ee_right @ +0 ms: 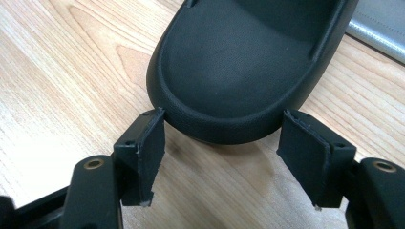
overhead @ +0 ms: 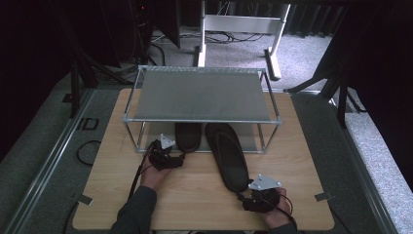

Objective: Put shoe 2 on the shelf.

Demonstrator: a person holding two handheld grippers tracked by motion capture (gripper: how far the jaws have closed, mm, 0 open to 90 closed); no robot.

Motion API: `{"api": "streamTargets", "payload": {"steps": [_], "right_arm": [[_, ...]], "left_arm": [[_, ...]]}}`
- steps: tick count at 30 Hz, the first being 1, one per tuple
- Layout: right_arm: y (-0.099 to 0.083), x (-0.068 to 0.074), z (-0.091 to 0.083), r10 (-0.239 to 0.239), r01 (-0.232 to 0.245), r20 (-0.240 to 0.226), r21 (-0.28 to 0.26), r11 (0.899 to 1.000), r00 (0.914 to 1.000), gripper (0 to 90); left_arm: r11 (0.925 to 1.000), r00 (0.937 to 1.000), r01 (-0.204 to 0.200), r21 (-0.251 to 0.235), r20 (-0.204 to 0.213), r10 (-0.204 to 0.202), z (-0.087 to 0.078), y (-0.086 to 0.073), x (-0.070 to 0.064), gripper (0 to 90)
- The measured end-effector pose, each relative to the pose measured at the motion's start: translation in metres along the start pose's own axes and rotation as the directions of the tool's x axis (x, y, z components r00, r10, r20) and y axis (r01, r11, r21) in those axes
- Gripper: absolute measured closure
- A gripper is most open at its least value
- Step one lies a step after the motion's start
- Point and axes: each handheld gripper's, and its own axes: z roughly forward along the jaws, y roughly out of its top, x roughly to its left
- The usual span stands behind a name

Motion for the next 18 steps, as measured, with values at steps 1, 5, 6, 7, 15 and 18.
{"api": "streamTargets", "payload": {"steps": [1,5,6,7,15,18], "right_arm": [[0.0,0.0,0.0,-0.002,0.002,0.001,0.0,1.0,1.0,32.5],[0.001,0.002,0.001,-0.001,0.001,0.006,-0.002,1.0,1.0,33.0],[0.001,0.002,0.001,-0.001,0.001,0.006,-0.002,1.0,1.0,33.0],[0.002,0.004,0.002,-0.009,0.009,0.002,-0.006,1.0,1.0,34.3],[0.008,0.004,0.009,-0.02,0.02,0.003,-0.009,1.0,0.9998,35.1],[0.011,0.006,0.011,-0.03,0.03,0.003,-0.008,1.0,0.9995,35.2]], "left_arm": [[1.0,1.0,0.0,0.0,0.0,0.0,0.0,0.0,0.0,21.4],[1.0,1.0,0.0,0.0,0.0,0.0,0.0,0.0,0.0,21.4],[1.0,1.0,0.0,0.0,0.0,0.0,0.0,0.0,0.0,21.4],[1.0,1.0,0.0,0.0,0.0,0.0,0.0,0.0,0.0,21.5],[1.0,1.0,0.0,0.0,0.0,0.0,0.0,0.0,0.0,21.4],[1.0,1.0,0.0,0.0,0.0,0.0,0.0,0.0,0.0,21.4]]}}
